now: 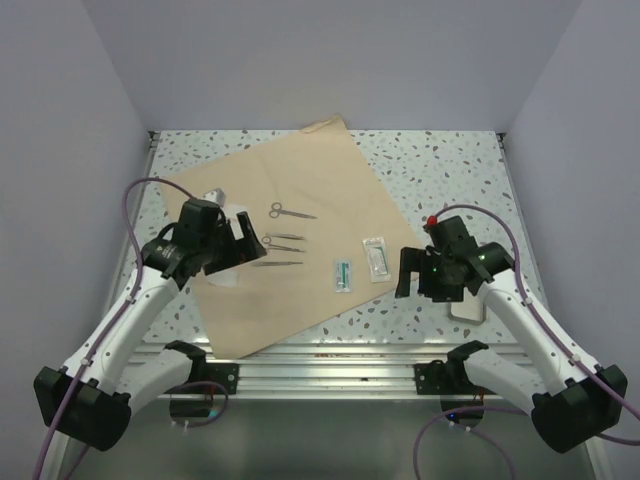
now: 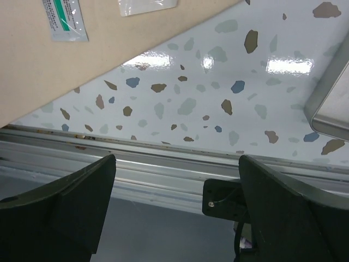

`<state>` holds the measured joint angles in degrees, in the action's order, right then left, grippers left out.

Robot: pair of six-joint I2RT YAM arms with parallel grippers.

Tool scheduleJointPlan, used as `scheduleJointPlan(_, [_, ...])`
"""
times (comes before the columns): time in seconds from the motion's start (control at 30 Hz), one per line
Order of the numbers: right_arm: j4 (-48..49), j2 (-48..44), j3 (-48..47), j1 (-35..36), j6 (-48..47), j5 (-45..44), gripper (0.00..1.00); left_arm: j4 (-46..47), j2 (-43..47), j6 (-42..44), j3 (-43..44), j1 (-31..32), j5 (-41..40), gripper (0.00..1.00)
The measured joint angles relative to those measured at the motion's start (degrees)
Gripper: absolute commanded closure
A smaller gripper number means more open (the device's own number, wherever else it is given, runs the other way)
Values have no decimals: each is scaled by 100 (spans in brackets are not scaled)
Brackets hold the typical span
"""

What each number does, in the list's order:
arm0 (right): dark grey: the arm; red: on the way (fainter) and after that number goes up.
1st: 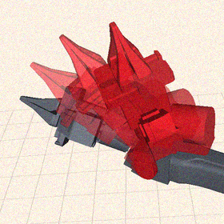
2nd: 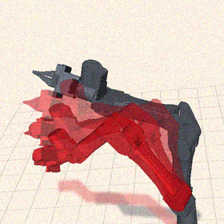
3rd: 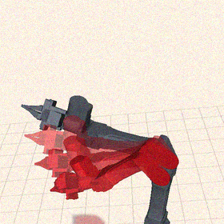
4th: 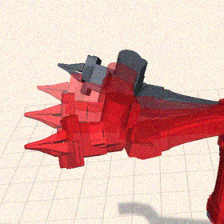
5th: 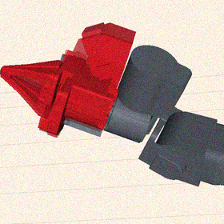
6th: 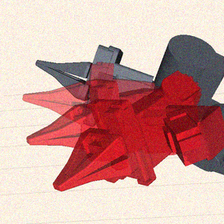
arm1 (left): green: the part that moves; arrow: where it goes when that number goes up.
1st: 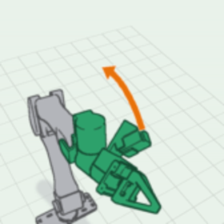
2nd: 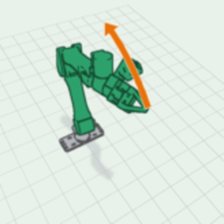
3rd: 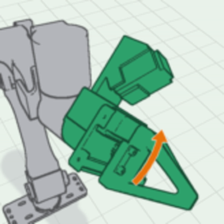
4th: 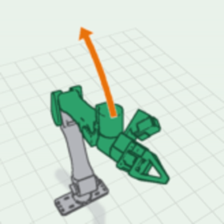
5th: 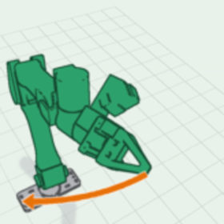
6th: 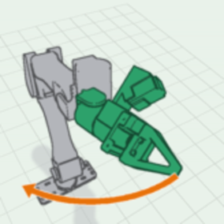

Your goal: Prepare the surgical pack

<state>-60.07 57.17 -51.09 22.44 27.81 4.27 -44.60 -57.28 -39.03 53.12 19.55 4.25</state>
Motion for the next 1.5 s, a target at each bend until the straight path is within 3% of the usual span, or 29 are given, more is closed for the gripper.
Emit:
scheduleJointPlan(0.3, [407,588,-42,0,-127,481,1,-142,-461,9,-229,-201,-101,12])
scheduleJointPlan(0.43, [535,951,-61,0,-234,730,1,-214,-466,74,-343,-859,17,18])
scheduleJointPlan(0.57, [599,1154,-260,0,-378,898,1,-345,-498,179,-466,-1587,44,29])
scheduleJointPlan(1.0, [802,1329,-450,0,-647,1207,1,-396,-813,59,-1189,-1705,-245,43])
scheduleJointPlan(1.3, [874,1381,-374,0,-647,1309,1,-7,-1416,195,-1189,-2232,-566,57])
scheduleJointPlan(1.5, [890,1384,-291,0,-643,1335,1,203,-1517,223,-1187,-2651,-330,57])
